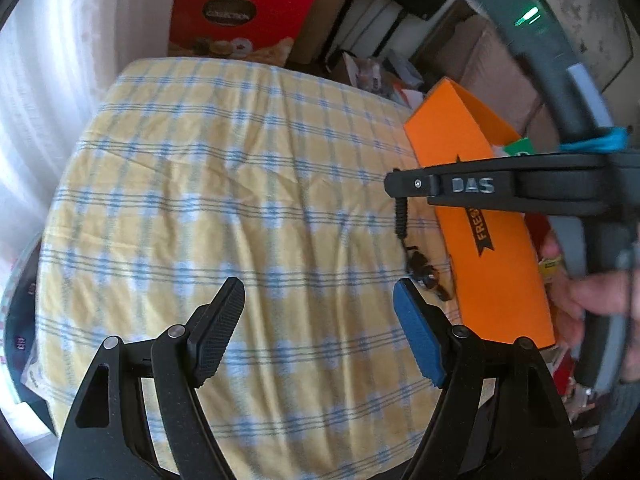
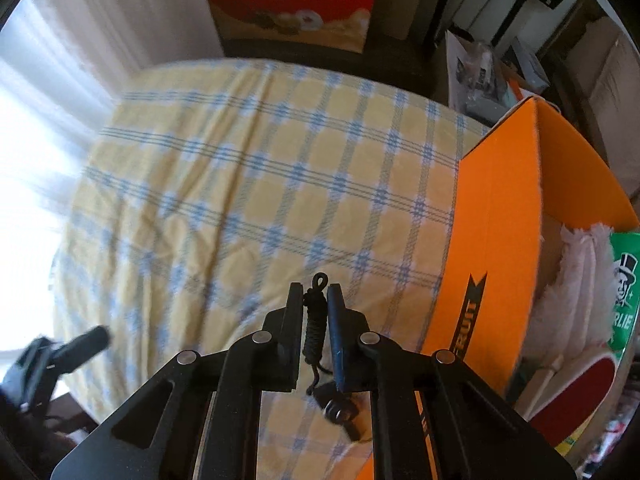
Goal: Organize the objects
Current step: 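Close the right gripper on the lanyard clip while the left gripper pinches its cord, then lift and carry the lanyard over the cardboard box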
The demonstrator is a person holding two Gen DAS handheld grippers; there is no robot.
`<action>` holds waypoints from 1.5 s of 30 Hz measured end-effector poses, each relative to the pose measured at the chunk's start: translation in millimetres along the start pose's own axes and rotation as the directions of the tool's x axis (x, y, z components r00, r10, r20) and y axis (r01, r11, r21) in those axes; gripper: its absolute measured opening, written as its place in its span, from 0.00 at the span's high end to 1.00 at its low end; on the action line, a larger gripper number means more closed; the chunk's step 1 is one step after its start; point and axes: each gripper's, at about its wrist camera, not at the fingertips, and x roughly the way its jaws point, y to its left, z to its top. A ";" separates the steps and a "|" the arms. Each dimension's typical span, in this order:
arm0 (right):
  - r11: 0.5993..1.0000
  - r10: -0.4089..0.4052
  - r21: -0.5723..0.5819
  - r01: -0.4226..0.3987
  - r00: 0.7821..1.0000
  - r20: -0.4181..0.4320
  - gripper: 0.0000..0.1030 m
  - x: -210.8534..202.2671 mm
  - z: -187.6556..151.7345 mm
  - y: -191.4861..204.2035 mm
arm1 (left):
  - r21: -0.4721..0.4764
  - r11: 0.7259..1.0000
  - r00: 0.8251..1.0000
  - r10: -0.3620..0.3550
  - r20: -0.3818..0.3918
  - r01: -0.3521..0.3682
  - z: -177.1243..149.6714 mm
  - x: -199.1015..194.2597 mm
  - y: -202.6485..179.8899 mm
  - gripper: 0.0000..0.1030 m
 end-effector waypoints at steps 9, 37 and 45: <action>0.997 0.080 -0.013 -0.079 0.993 0.086 0.90 -42.7 -16.6 -3.8 | 0.009 0.998 0.998 -0.056 0.034 0.056 7.7 19.3 -27.3 0.28; 0.973 0.226 0.010 -0.232 0.953 0.201 0.90 -108.6 -48.6 -43.0 | 0.140 0.989 0.995 -0.051 0.090 0.038 11.5 -4.6 -99.1 0.98; 0.968 0.236 0.016 -0.250 0.931 0.277 0.90 -150.9 -55.2 -63.0 | 0.222 0.975 0.990 -0.062 0.129 0.032 18.6 -38.8 -138.5 0.98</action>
